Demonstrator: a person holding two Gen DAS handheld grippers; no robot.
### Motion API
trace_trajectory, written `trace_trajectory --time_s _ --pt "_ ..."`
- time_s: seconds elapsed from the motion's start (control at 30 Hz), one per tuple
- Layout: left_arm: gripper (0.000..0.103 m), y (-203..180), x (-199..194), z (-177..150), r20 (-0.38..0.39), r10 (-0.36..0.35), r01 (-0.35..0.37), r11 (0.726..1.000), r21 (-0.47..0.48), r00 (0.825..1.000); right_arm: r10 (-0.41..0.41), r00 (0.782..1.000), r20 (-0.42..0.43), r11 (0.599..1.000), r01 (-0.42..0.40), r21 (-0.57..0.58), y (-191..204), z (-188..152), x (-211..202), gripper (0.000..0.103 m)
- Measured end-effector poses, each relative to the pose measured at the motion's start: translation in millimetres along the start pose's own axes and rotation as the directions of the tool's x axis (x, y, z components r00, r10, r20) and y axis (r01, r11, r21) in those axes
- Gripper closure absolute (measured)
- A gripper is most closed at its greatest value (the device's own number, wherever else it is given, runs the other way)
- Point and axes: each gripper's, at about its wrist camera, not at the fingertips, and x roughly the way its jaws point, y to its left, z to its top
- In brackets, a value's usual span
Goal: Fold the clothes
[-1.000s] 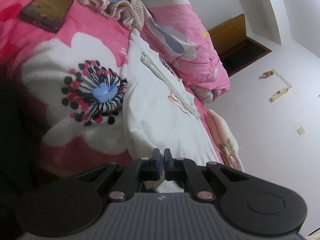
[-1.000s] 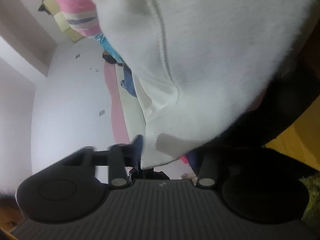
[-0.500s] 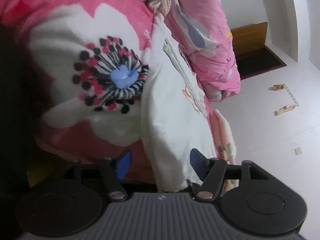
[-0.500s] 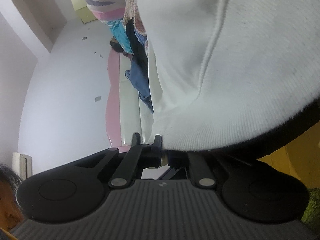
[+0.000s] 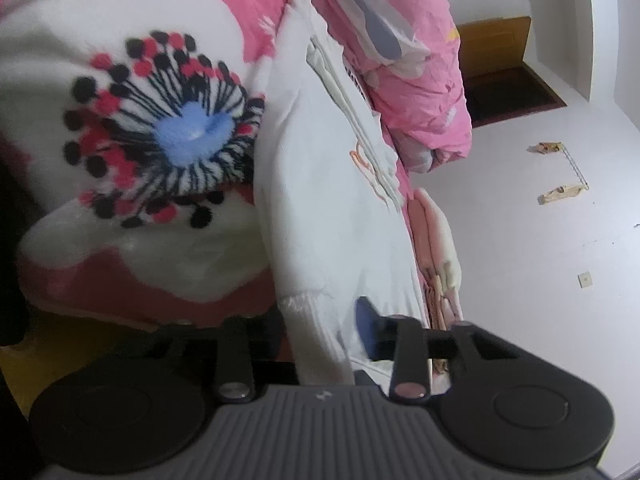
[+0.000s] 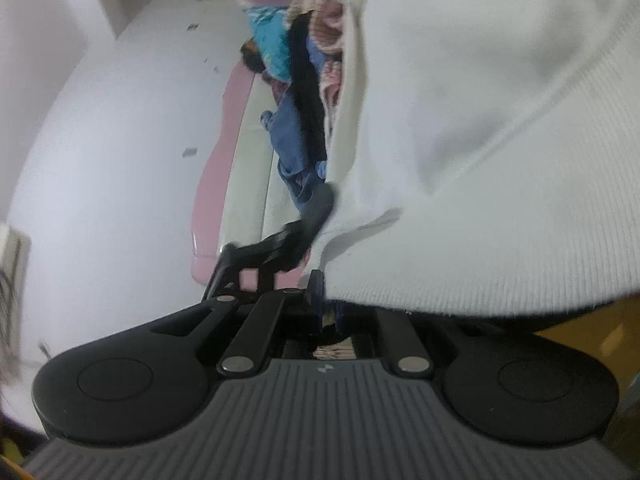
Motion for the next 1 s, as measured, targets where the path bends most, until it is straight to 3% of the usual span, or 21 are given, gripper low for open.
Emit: trace_trajectory --time_s 0.17,0.27,0.37,0.43,0.5,0.57,0.6,0.63,0.7,0.77,0.93,0.97,1.0 --pt "0.09 0 6 2 -0.015 0.006 -0.006 1.0 0.017 1.0 -0.112 0.994 -0.017 0.986 0.109 -0.13 24 8 -11 0.093" --pt "0.091 -3 7 2 -0.024 0.019 -0.018 0.999 0.035 1.0 -0.192 0.981 -0.006 0.96 0.186 -0.208 38 7 -33 0.081" --pt "0.092 -4 9 3 -0.041 0.035 -0.034 0.999 0.037 0.999 -0.237 0.968 0.076 0.919 0.249 -0.305 53 5 -90 0.074" --pt "0.092 -6 9 2 -0.052 0.048 -0.046 0.998 0.047 0.997 -0.258 0.944 0.208 0.889 0.316 -0.332 65 12 -133 0.066" --pt "0.091 -8 9 1 -0.061 0.059 -0.056 0.997 0.061 0.996 -0.29 0.884 0.366 0.855 0.412 -0.315 75 17 -188 0.06" --pt "0.088 -11 10 1 -0.063 0.066 -0.062 0.995 0.072 0.996 -0.347 0.785 0.513 0.808 0.528 -0.26 78 20 -235 0.056" --pt "0.085 -13 11 0 -0.064 0.069 -0.064 0.995 0.077 0.996 -0.39 0.729 0.562 0.782 0.585 -0.215 75 22 -254 0.055" --pt "0.084 -14 12 0 -0.065 0.073 -0.067 0.994 0.083 0.995 -0.426 0.688 0.588 0.763 0.623 -0.175 68 23 -269 0.054" --pt "0.076 -16 13 0 -0.066 0.079 -0.073 0.993 0.093 0.995 -0.482 0.632 0.606 0.739 0.666 -0.107 53 25 -288 0.051" --pt "0.07 -19 16 -1 -0.07 0.085 -0.077 0.991 0.106 0.994 -0.511 0.618 0.597 0.741 0.669 -0.06 32 25 -300 0.05" --pt "0.068 -24 24 -7 -0.094 0.119 -0.104 0.983 0.152 0.988 -0.496 0.651 0.575 0.785 0.619 -0.025 -6 23 -296 0.052" --pt "0.071 -26 26 -9 -0.099 0.128 -0.111 0.98 0.165 0.987 -0.487 0.657 0.575 0.79 0.613 -0.03 -7 22 -296 0.055" --pt "0.078 -27 28 -11 -0.104 0.137 -0.117 0.976 0.184 0.985 -0.479 0.663 0.576 0.795 0.605 -0.035 -9 22 -296 0.067"
